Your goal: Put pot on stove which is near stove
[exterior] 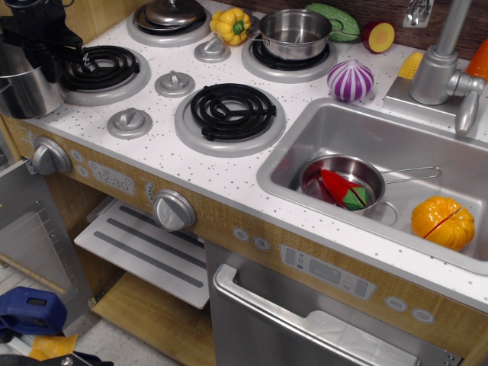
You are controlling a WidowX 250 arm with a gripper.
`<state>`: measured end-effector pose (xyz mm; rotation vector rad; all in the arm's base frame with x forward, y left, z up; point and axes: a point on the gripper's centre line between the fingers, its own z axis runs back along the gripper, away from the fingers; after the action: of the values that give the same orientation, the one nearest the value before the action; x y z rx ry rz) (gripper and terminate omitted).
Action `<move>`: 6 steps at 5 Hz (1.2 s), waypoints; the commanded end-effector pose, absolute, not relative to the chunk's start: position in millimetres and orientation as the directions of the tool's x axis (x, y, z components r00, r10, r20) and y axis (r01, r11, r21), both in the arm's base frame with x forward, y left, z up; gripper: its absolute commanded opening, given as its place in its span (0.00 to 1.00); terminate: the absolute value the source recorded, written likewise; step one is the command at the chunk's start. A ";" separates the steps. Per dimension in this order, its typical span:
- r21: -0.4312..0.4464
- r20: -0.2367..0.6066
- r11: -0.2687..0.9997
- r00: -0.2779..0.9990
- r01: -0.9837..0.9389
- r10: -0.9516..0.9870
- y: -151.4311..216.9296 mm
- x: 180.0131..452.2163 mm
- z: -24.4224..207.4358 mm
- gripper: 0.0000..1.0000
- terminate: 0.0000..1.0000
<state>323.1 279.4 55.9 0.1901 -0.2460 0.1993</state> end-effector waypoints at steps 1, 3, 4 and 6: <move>0.211 0.377 0.958 0.920 -0.195 0.104 275.3 340.0 109.9 0.00 0.00; 0.234 0.427 0.960 0.903 -0.153 0.040 270.7 355.0 111.5 0.00 0.00; 0.234 0.435 0.965 0.900 -0.116 0.003 269.4 363.7 109.8 0.00 0.00; 0.262 0.454 0.965 0.886 -0.028 -0.097 271.3 377.4 106.1 0.00 0.00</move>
<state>373.2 269.6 79.9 0.2126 -0.4305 -0.0139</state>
